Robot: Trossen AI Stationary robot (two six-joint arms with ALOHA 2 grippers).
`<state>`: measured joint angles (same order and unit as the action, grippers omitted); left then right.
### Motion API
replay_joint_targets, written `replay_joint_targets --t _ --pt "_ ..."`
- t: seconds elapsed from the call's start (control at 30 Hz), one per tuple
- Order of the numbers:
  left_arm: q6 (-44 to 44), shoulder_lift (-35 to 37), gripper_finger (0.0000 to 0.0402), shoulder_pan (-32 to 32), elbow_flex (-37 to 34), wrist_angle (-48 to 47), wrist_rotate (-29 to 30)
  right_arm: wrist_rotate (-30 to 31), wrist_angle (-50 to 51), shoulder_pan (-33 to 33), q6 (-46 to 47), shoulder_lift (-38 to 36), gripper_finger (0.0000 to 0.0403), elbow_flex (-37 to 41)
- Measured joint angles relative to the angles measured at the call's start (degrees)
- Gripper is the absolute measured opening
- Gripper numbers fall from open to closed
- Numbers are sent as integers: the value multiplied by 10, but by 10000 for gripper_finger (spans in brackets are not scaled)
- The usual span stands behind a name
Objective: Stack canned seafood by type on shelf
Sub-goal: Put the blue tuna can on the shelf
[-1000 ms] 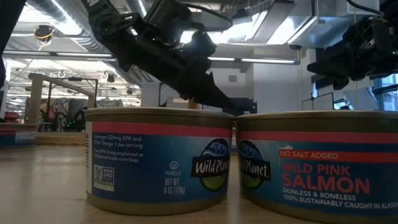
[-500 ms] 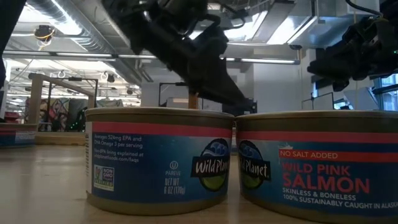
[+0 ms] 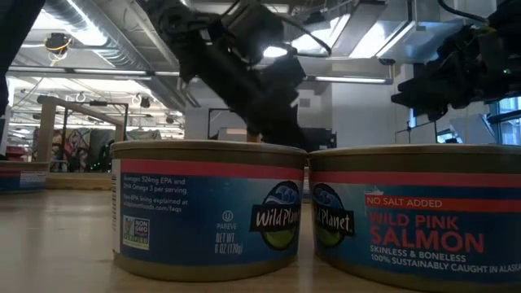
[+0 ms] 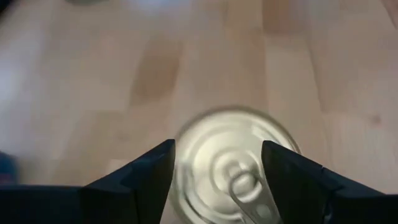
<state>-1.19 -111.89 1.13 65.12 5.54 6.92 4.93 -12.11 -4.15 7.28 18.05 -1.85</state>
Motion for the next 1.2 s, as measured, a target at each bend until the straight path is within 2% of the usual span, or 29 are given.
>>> replay_joint_targets --t 0.33,0.53,0.7,0.83,0.93,1.1,1.2 --pt "-14 -9 215 14 1 -35 -44 -39 -104 0 -22 147 200 0" --pt "-3 -10 208 22 -43 48 -65 -73 -167 0 -56 219 200 -9" --pt "-4 -47 207 13 -34 134 -68 -77 -118 0 -101 259 200 -66" --pt "1 -88 207 6 9 147 -70 -75 -52 0 -133 282 200 -122" --pt "6 -94 207 4 46 99 -71 -76 15 0 -151 294 200 -162" --pt "6 -60 207 0 78 -12 -69 -80 107 1 -152 306 200 -209" --pt "-3 -37 207 0 80 -29 -69 -95 116 2 -152 315 200 -211"
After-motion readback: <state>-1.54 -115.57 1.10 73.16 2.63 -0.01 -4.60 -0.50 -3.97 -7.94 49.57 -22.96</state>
